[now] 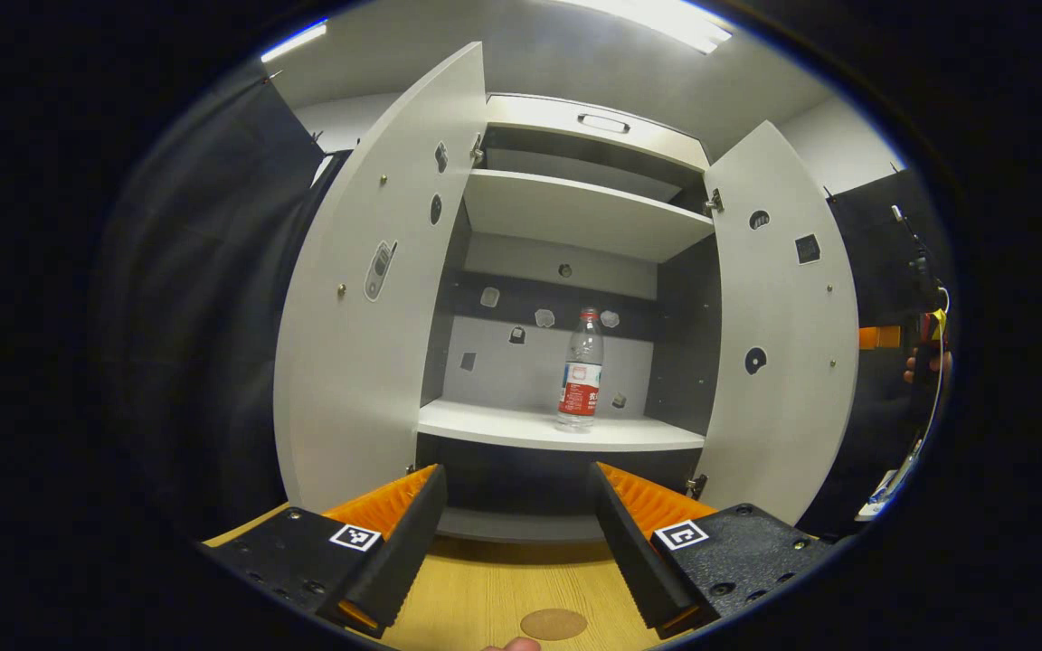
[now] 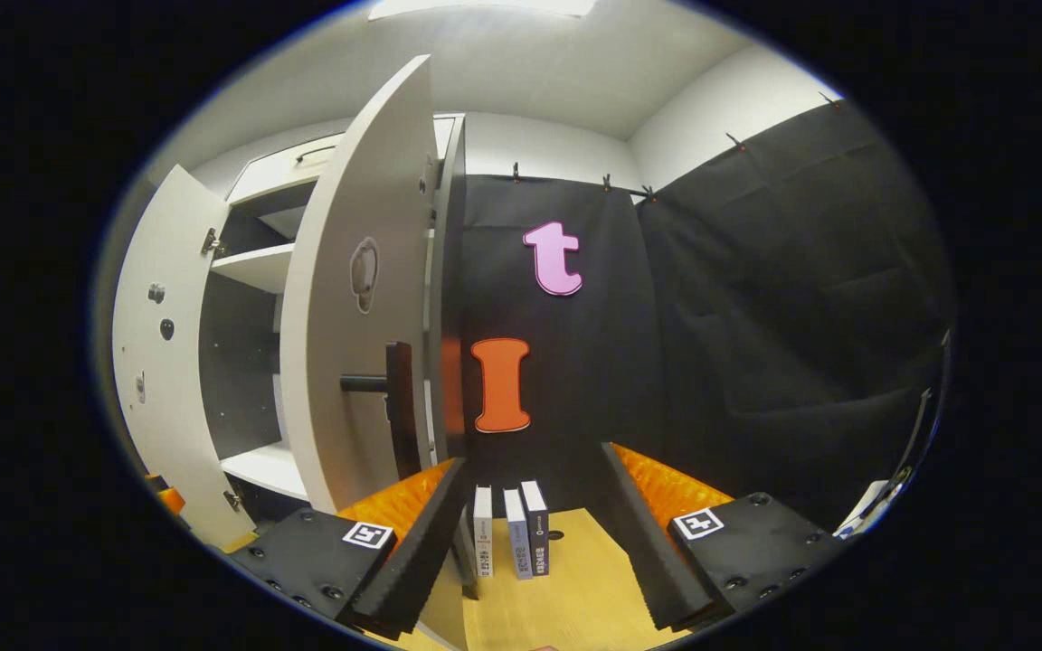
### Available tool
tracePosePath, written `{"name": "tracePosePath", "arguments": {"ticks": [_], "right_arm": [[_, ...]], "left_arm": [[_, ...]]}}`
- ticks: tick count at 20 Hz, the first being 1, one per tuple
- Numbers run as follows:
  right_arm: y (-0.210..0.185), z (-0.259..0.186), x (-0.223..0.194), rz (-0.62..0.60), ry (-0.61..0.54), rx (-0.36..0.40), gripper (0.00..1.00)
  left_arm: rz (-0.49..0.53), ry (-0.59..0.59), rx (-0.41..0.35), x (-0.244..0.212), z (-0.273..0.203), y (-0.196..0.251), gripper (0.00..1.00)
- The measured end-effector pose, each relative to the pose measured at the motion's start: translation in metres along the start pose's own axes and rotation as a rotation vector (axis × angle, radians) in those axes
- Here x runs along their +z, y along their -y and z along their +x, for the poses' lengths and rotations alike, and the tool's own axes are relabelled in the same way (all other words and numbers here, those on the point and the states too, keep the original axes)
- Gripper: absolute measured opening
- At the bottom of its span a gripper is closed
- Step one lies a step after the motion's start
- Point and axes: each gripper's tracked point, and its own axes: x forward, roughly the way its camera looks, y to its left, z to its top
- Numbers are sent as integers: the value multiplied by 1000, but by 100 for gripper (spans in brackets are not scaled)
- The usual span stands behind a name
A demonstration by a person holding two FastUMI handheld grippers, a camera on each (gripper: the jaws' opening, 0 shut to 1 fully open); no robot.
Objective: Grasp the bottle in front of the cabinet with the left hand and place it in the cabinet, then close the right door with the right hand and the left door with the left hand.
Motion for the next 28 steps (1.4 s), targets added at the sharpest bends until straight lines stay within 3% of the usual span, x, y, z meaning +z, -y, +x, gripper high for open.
{"name": "tracePosePath", "arguments": {"ticks": [1,2,3,4,10,16,18,28], "right_arm": [[-3,-1,1,-16,1,0,92],[-6,-2,2,-28,-1,1,97],[-11,-4,2,-24,-2,5,92],[-17,-6,2,-14,-6,12,97],[-69,-12,0,1,-22,86,97],[-121,-4,-2,18,-34,171,100],[-131,6,-5,26,-37,179,95],[-199,15,-16,71,-76,329,96]], "left_arm": [[-7,-1,-6,-1,0,0,95],[-13,-1,-11,-1,1,0,95],[-18,-2,-15,-1,2,1,95],[-21,-2,-18,-2,3,1,94],[-18,5,-19,1,2,-7,95],[-21,13,32,4,-8,-30,95],[-6,22,52,8,-12,-40,95],[3,51,128,21,-23,-65,95]]}}
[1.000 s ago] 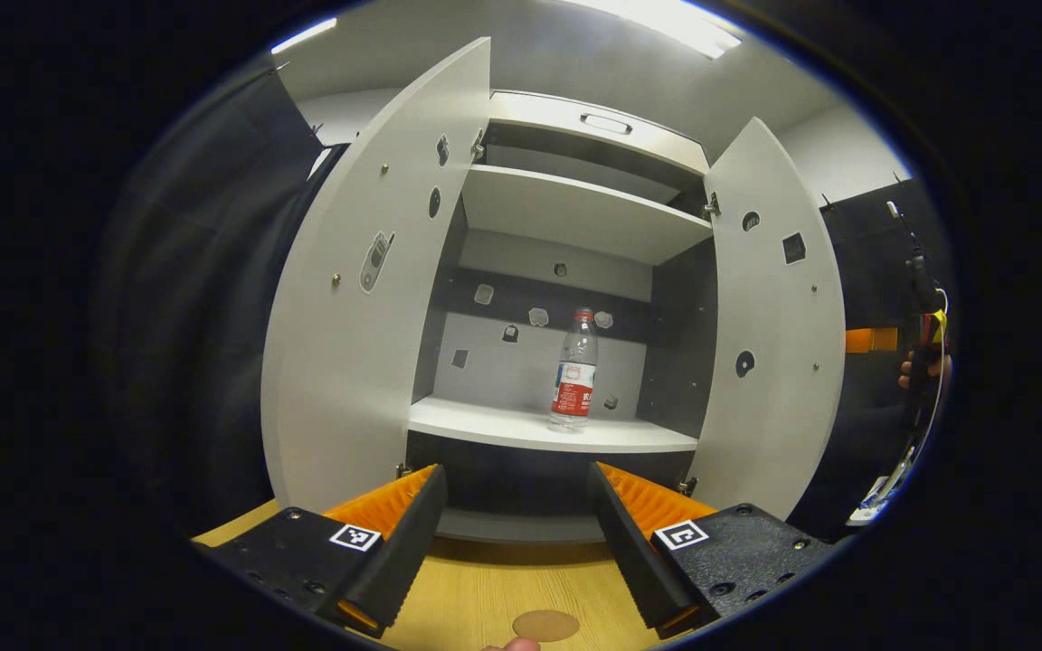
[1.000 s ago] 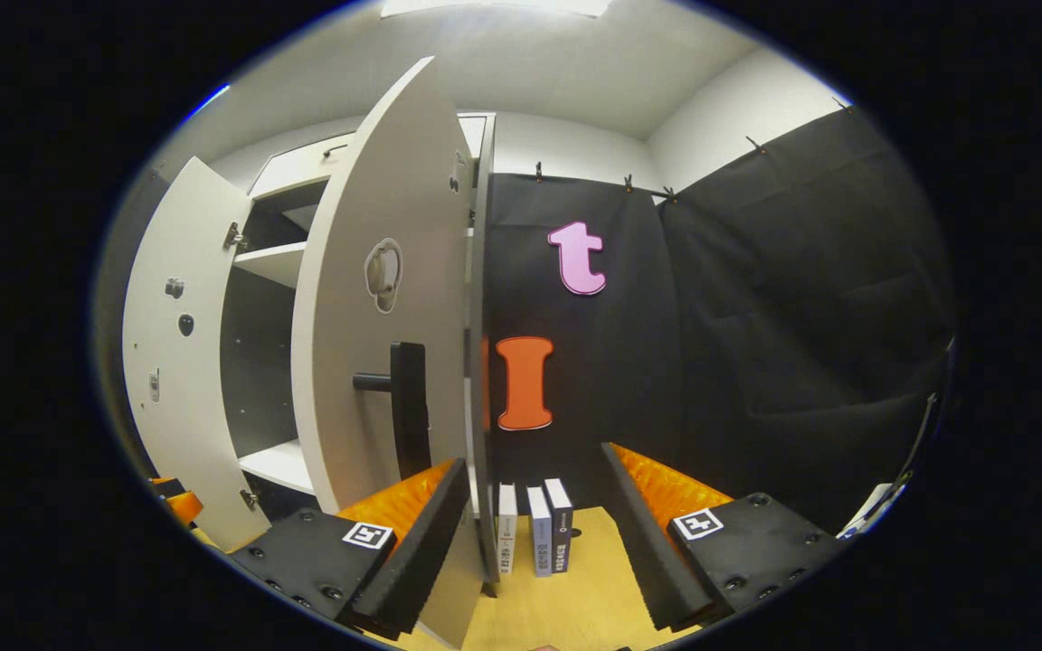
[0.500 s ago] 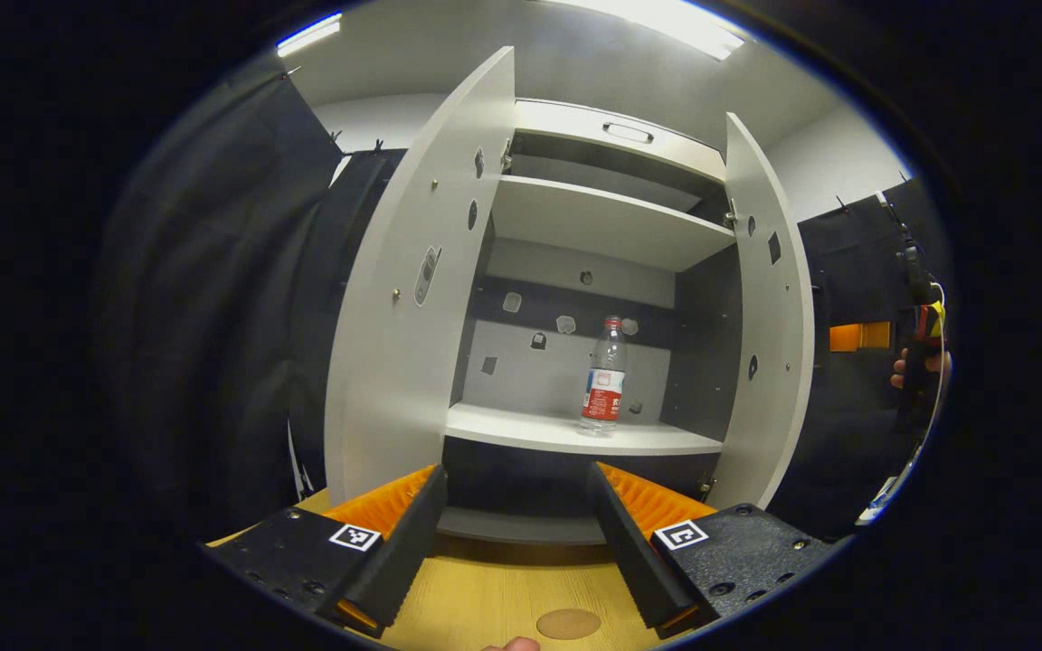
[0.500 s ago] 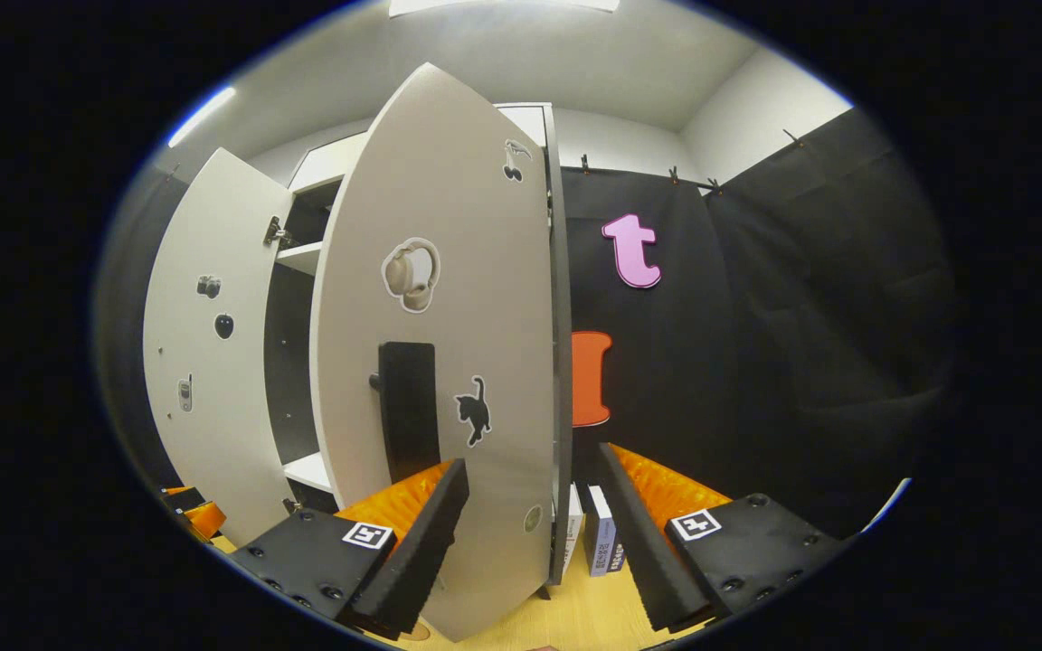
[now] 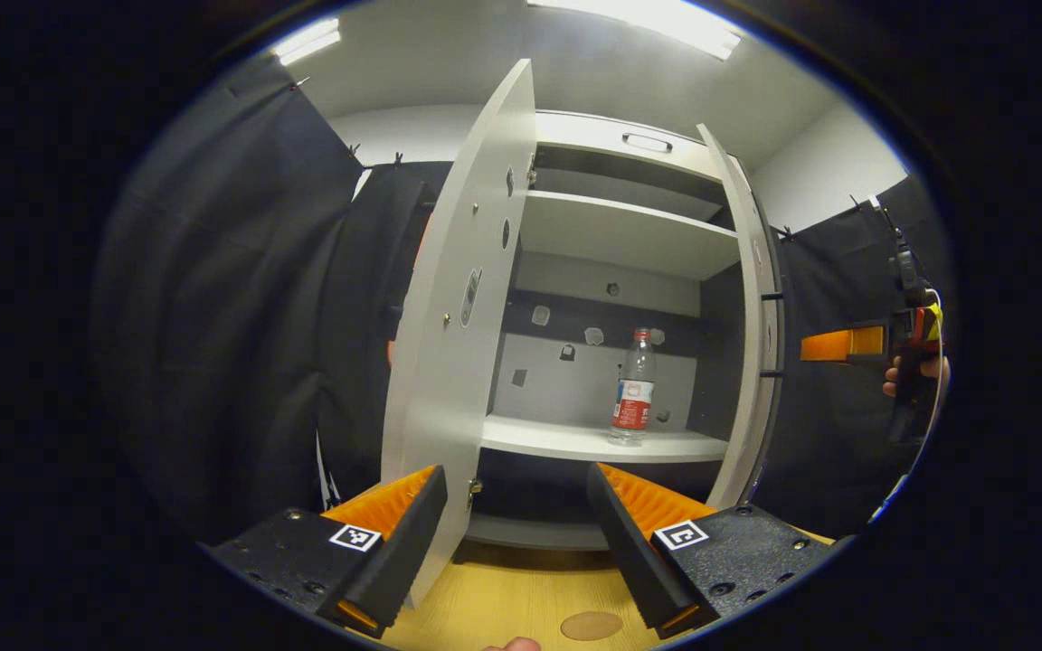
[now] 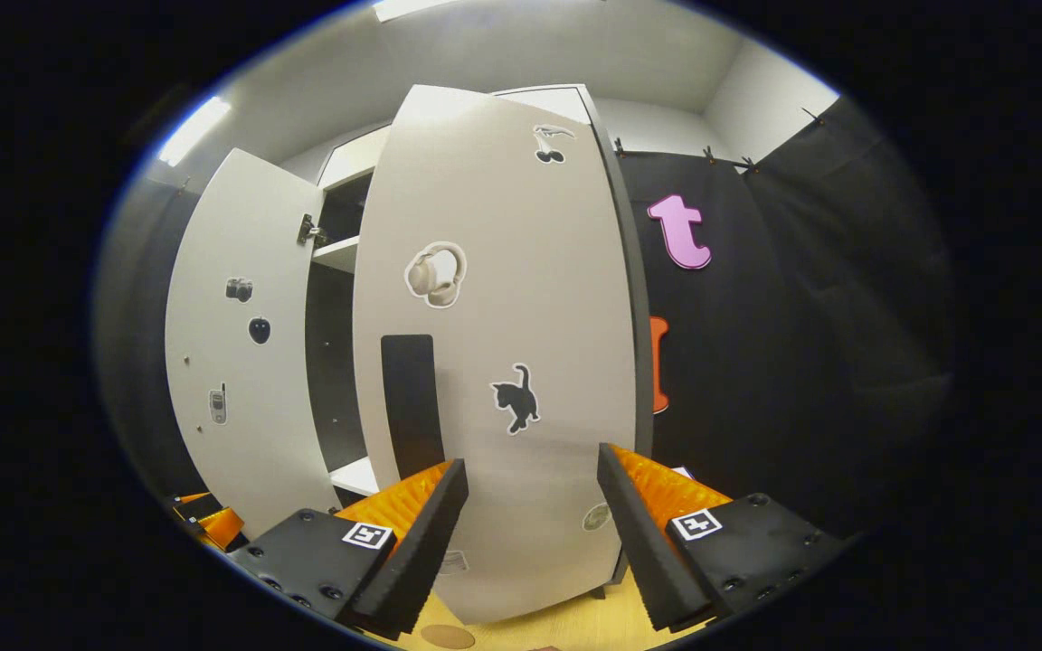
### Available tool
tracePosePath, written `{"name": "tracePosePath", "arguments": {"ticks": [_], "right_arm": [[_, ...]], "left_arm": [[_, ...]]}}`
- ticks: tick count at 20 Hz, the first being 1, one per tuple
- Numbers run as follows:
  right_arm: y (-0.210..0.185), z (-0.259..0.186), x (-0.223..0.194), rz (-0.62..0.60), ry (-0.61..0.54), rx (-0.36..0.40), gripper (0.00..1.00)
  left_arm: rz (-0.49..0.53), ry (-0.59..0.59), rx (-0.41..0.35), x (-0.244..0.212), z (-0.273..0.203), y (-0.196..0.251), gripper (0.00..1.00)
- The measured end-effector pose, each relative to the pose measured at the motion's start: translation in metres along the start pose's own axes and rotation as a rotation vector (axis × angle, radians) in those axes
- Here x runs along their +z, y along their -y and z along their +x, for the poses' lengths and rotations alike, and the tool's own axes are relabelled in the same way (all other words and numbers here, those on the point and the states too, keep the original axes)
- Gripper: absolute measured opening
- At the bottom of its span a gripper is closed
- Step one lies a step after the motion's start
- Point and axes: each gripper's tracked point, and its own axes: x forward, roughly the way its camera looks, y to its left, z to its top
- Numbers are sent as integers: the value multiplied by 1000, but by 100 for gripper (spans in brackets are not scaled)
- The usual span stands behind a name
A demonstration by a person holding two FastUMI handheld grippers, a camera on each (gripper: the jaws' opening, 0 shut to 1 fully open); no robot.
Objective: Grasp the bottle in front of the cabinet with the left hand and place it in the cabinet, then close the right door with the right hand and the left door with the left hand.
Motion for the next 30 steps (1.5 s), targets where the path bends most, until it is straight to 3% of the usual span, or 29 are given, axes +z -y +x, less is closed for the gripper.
{"name": "tracePosePath", "arguments": {"ticks": [5,7,8,9,11,12,13,15,16,17,18,21,22,23,30], "right_arm": [[-26,24,-4,-7,0,42,96],[-26,25,-3,-16,8,46,95],[-27,27,-4,-17,1,48,100],[-29,28,-6,-14,-2,49,95],[-31,34,-8,-13,-2,54,95],[-31,34,-8,-8,-1,53,100],[-30,33,-8,-4,0,50,95],[-35,28,-8,3,-2,70,95],[-34,24,-8,2,-3,73,95],[-32,17,-10,-8,-3,72,88],[-28,9,-10,-20,-3,67,96],[-17,-11,-8,-34,7,35,96],[-14,-16,-9,-27,5,27,89],[-11,-22,-10,-15,2,21,96],[17,-49,-10,1,14,-47,96]], "left_arm": [[-7,33,91,19,-16,-26,95],[-16,56,148,33,-26,-45,95],[-18,65,180,42,-31,-56,95],[-18,75,215,50,-35,-68,95],[-15,104,295,66,-43,-95,94],[-15,114,333,74,-43,-110,94],[-13,117,362,79,-42,-119,94],[-10,133,408,92,-33,-140,94],[-7,135,416,97,-24,-148,92],[-9,136,416,103,-16,-154,95],[-15,132,411,107,-7,-158,95],[-19,142,382,115,17,-165,94],[-4,138,380,115,25,-167,94],[11,131,377,114,31,-167,94],[27,133,329,117,44,-155,93]]}}
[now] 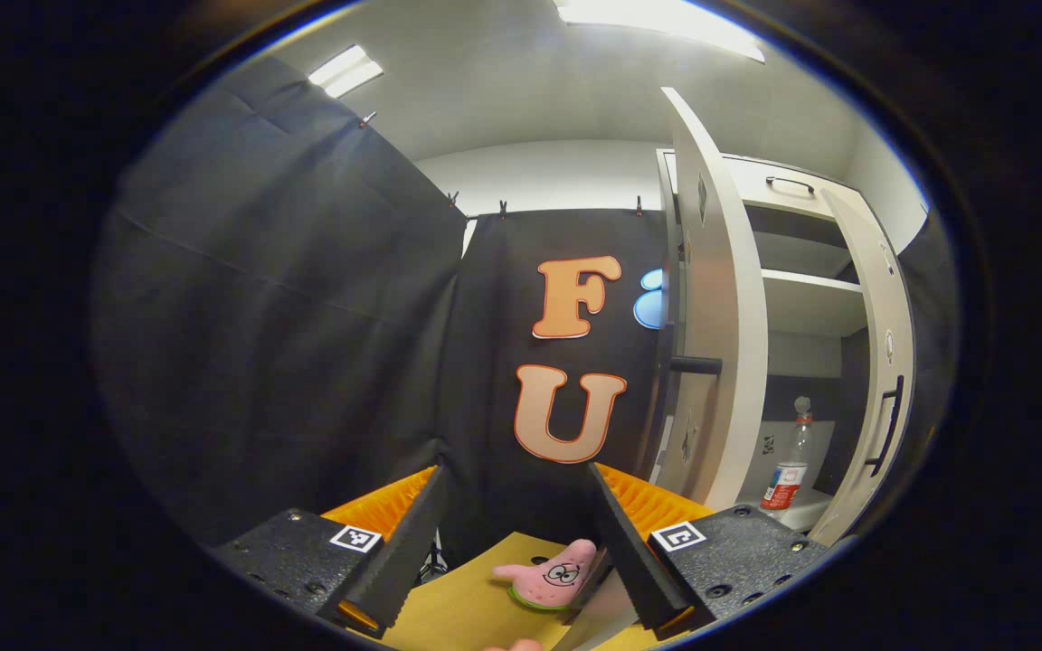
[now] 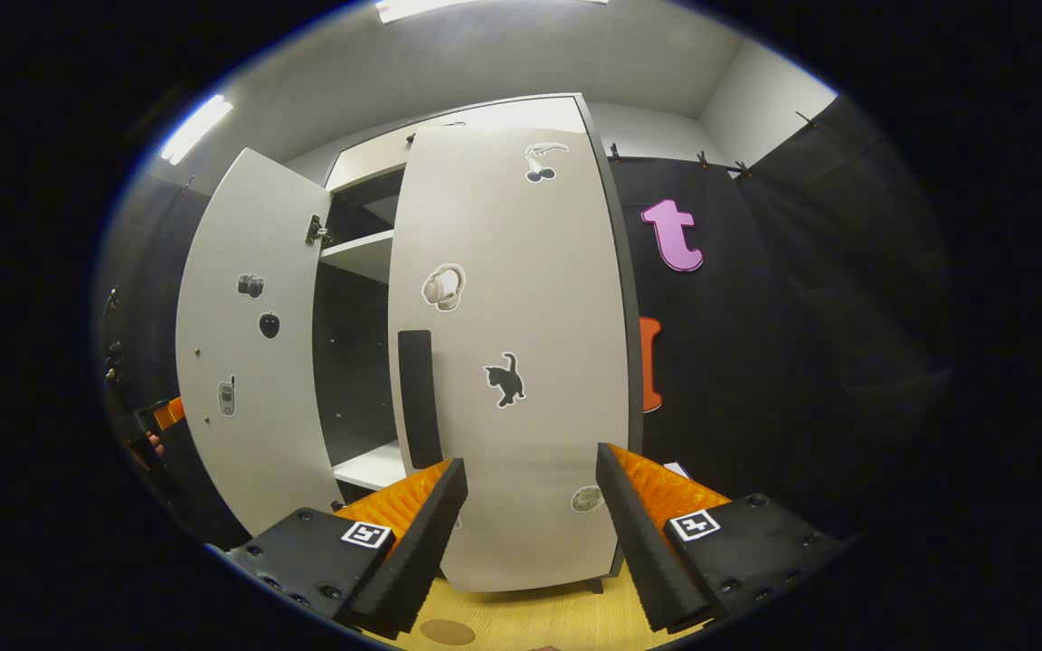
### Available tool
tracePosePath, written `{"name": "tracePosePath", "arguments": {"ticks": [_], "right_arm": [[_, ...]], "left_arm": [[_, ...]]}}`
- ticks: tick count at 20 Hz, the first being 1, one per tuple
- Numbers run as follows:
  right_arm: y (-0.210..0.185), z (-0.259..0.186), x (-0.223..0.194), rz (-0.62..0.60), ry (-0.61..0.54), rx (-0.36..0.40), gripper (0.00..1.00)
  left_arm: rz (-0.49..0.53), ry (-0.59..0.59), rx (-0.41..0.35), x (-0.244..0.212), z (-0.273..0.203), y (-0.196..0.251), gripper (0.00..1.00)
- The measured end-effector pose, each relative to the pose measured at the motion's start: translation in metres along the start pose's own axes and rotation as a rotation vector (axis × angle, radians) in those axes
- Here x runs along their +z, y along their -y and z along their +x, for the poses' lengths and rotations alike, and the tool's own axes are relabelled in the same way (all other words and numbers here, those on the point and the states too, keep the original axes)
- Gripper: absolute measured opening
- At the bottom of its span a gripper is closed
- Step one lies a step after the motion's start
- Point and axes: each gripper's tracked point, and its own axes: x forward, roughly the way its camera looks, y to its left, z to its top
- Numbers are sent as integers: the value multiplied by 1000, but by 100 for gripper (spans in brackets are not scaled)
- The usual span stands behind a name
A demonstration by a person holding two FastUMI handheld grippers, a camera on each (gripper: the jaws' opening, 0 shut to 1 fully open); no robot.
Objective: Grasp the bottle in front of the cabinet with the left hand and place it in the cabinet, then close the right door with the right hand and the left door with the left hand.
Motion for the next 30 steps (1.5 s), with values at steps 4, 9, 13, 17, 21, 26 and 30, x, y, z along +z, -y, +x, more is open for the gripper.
{"name": "tracePosePath", "arguments": {"ticks": [4,9,13,17,21,26,30], "right_arm": [[6,-7,-3,25,-5,-8,96],[15,-16,-3,7,-3,-27,96],[20,-25,-1,6,1,-38,96],[26,-36,2,-2,6,-58,96],[28,-45,3,-1,10,-74,96],[34,-58,5,-7,12,-103,96],[43,-68,4,-6,7,-135,95]], "left_arm": [[16,-12,-39,0,-4,14,92],[32,-15,-84,2,-13,35,87],[9,-26,-149,-3,-24,64,92],[3,-33,-201,-6,-26,88,92],[-15,-47,-284,-12,-29,123,87],[-24,-74,-342,-27,-30,162,94],[-59,-100,-419,-38,-34,196,94]]}}
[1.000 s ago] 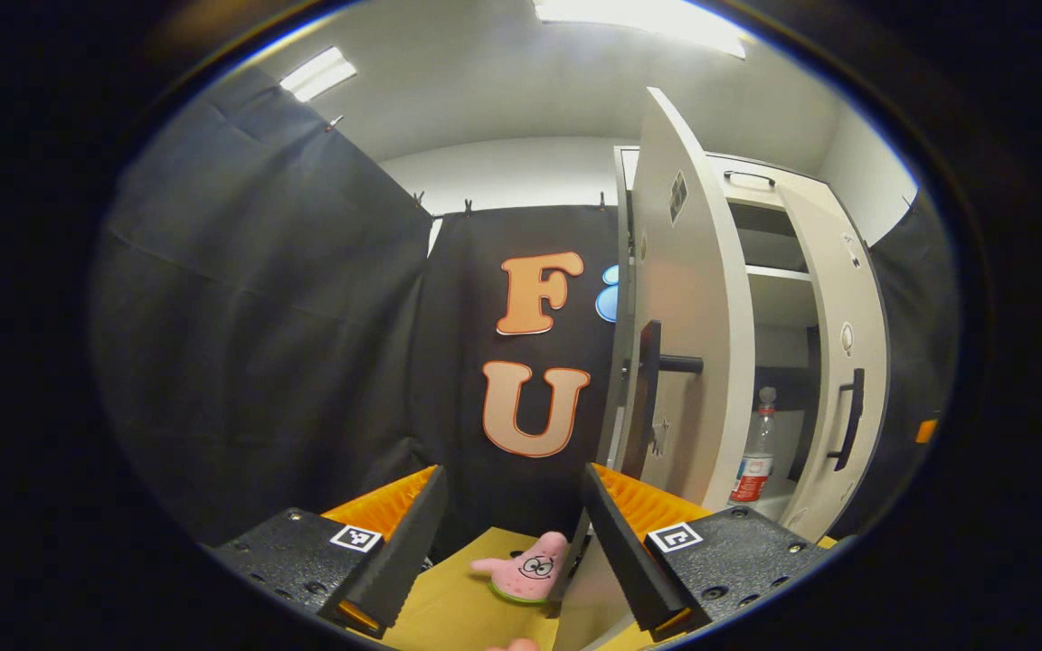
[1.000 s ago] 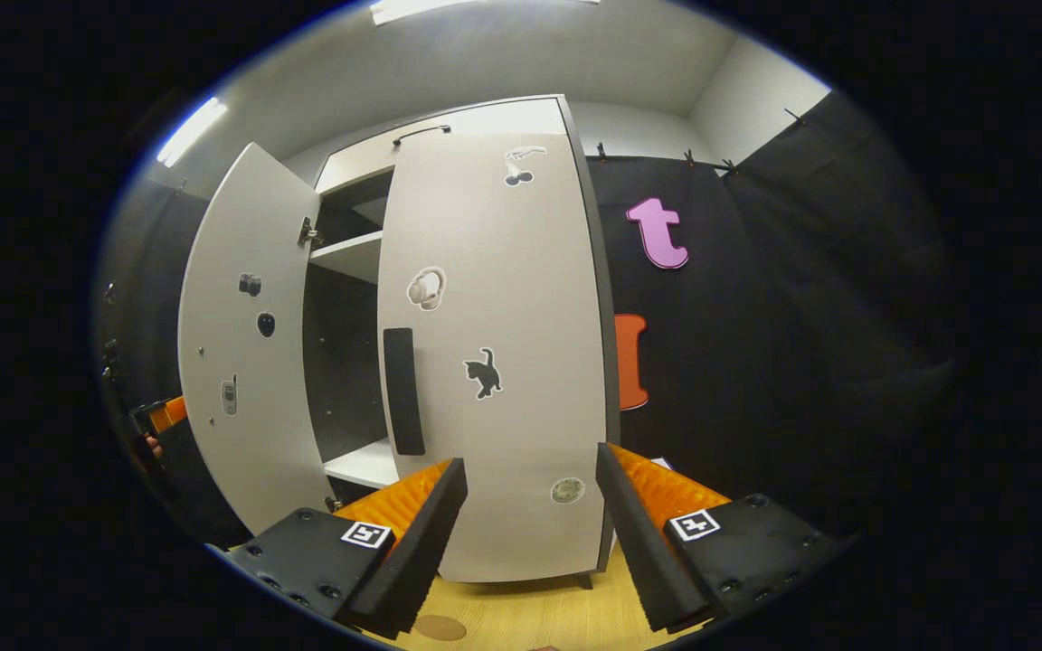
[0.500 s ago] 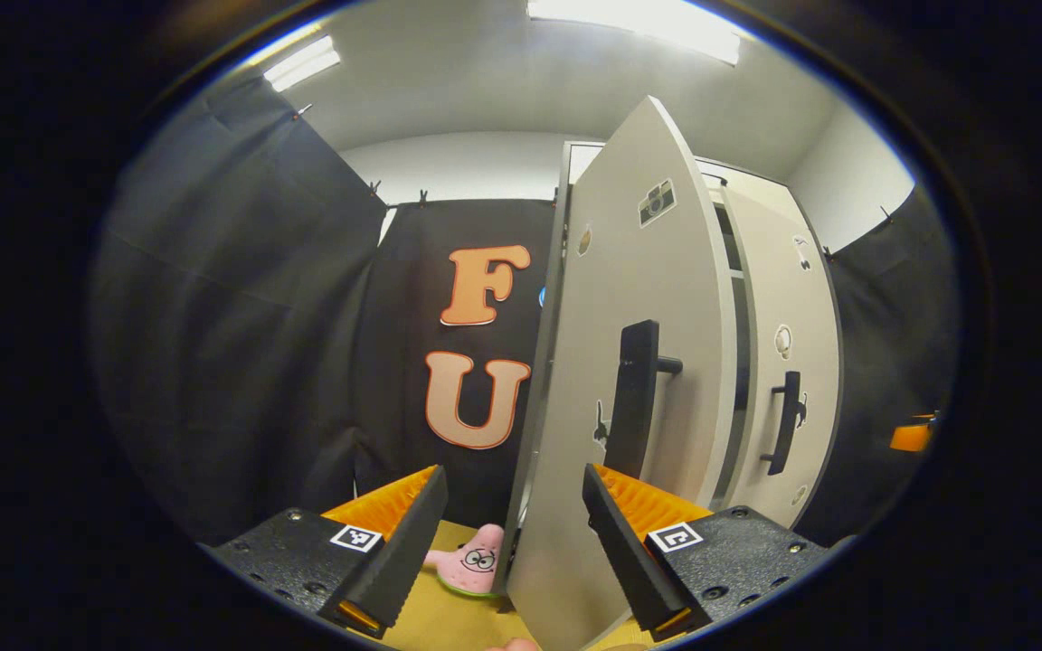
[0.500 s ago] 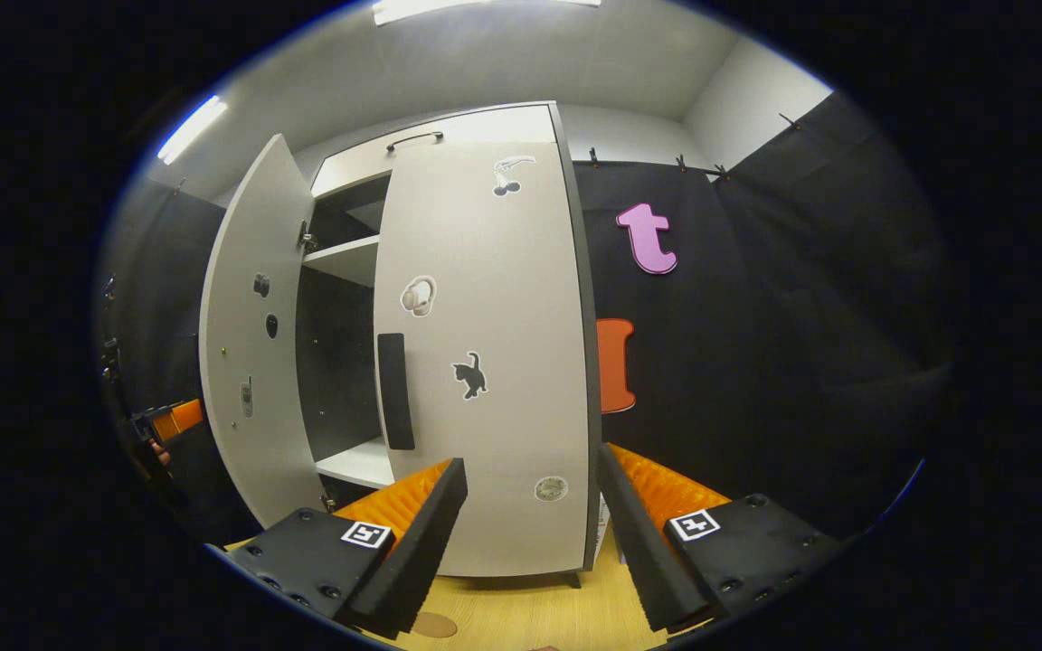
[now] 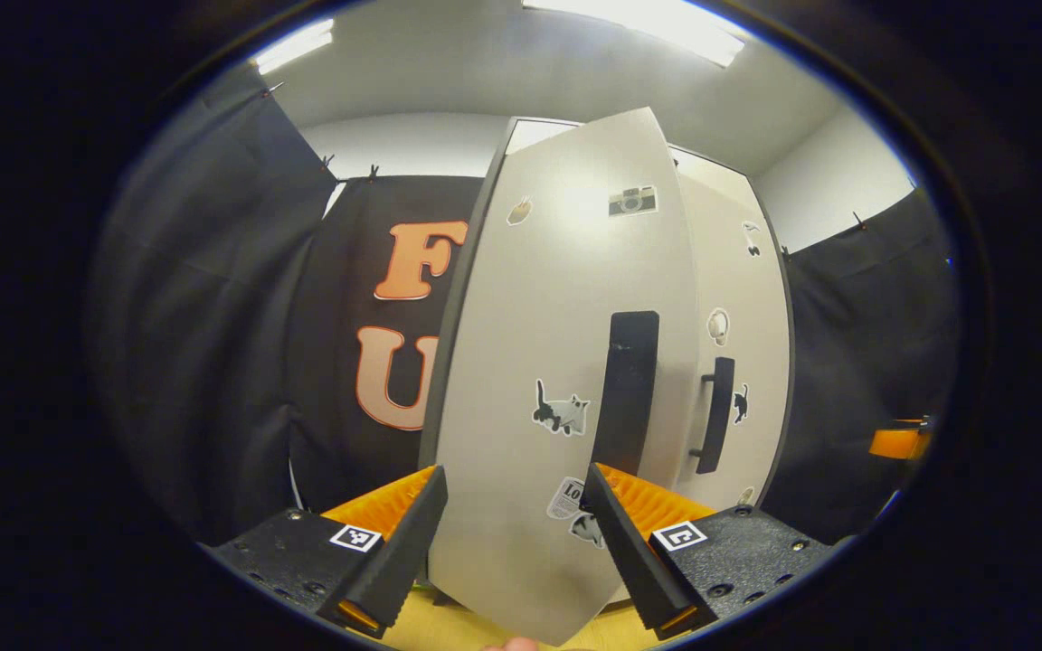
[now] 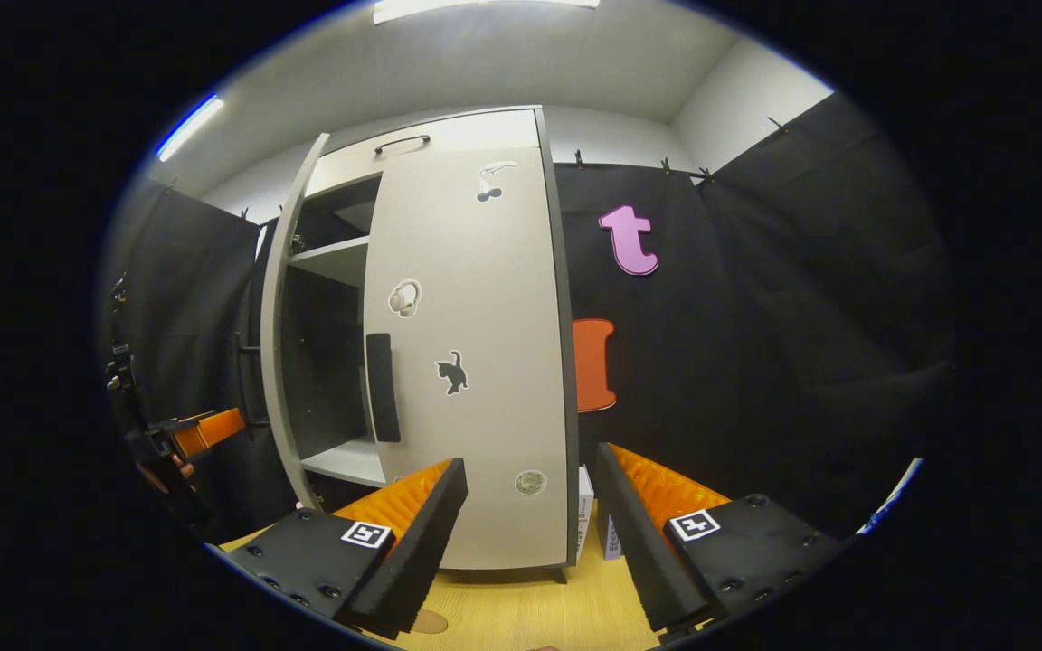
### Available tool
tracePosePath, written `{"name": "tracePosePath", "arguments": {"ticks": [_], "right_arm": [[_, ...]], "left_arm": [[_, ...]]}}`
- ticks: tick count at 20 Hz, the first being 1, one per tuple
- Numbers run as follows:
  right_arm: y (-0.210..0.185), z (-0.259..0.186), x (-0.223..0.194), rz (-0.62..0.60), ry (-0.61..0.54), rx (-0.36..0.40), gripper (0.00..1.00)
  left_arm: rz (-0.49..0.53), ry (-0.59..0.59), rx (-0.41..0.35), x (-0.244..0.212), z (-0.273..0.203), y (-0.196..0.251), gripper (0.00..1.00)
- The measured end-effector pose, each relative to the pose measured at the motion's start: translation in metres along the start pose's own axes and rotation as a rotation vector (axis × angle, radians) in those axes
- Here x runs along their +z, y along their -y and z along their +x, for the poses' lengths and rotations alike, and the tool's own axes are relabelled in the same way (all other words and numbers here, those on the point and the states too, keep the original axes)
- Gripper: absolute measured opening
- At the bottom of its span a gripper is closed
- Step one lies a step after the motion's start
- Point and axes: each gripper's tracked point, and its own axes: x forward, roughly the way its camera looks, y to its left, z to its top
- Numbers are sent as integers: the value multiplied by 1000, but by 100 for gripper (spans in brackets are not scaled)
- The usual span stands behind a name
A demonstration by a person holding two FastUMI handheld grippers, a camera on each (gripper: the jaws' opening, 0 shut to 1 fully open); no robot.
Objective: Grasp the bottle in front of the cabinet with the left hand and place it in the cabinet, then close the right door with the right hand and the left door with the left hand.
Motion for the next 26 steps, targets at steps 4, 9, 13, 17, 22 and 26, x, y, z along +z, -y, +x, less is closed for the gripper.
{"name": "tracePosePath", "arguments": {"ticks": [4,9,13,17,22,26], "right_arm": [[9,-3,-1,12,-7,-22,96],[21,-4,-1,11,-9,-47,96],[31,-4,-3,7,-12,-63,96],[39,-3,-5,3,-20,-67,96],[40,-4,-5,-5,-26,-58,96],[33,-6,-5,-4,-28,-36,96]], "left_arm": [[-14,-14,-36,-7,19,16,94],[-20,-43,-66,-19,33,30,94],[-12,-52,-73,-24,40,36,91],[-5,-50,-77,-24,44,40,94],[-2,-48,-84,-25,48,45,91],[-11,-56,-74,-25,48,44,94]]}}
